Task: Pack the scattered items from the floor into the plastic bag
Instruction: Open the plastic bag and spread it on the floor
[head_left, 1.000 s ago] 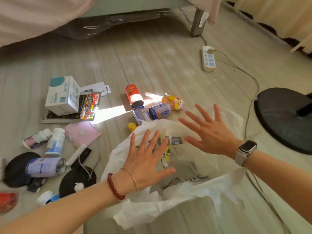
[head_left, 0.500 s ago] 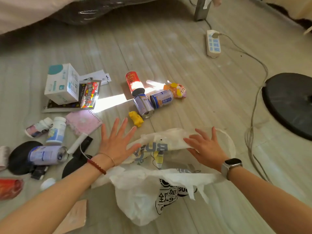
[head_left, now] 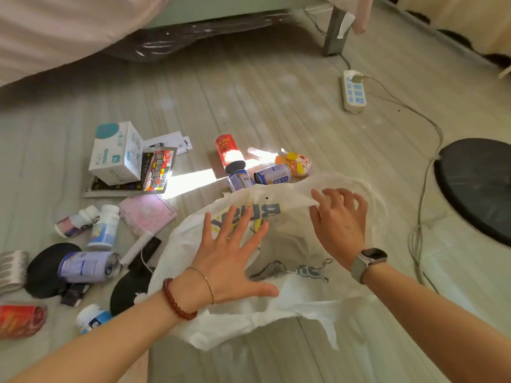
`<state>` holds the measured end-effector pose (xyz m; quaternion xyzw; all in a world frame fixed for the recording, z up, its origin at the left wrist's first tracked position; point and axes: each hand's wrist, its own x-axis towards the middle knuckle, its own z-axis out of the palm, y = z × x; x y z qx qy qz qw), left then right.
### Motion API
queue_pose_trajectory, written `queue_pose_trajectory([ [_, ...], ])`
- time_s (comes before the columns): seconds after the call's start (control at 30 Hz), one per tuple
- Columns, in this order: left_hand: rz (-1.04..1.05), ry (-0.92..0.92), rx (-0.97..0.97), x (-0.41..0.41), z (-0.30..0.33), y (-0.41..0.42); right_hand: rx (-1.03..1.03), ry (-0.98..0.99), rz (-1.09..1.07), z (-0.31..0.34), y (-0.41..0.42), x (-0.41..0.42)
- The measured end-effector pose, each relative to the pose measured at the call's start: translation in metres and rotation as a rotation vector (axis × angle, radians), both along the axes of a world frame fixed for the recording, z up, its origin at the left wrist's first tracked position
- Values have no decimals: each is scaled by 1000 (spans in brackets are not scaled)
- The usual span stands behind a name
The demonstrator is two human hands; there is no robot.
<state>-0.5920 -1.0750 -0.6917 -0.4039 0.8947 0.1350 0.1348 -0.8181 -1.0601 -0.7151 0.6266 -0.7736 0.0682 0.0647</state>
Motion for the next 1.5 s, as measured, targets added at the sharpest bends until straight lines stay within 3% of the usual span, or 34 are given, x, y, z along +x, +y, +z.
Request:
queue_pose_trajectory([
  [0.1,-13,90,101,1,-21,27,232,167,227,-16,25,-13],
  [0.2,-138,167,-47,3,-53,45,307,249,456,-24,42,-37],
  [0.3,-217,19,-95,13,-78,38,426,232,576,-24,44,-56],
  [0.4,-195,-106,-94,31,-97,14,589,249,556,-31,42,-55],
  [0.57,-175,-215,-82,55,-111,-11,779,57,408,-62,40,-33],
  [0.63,-155,-111,-113,57,-106,-13,692,60,418,-54,39,-21],
  [0.7,-141,89,-188,57,-101,-14,455,93,455,-43,35,-12],
  [0.8,-100,359,-459,51,-94,-18,120,160,573,-34,20,0],
  [0.87,-99,380,-521,47,-95,-21,-49,209,702,-29,4,12],
  [0.97,-71,344,-489,45,-101,-21,-93,242,866,-23,-20,32],
  [1.07,-72,187,-390,48,-106,-18,144,473,976,-35,-42,38],
  [1.2,-137,-22,-247,57,-116,-9,566,621,754,-51,-58,34],
  [1.37,-373,-28,-94,65,-125,12,755,432,621,-81,-52,24],
  [1.5,-471,122,-146,69,-121,19,797,282,588,-81,-45,13],
])
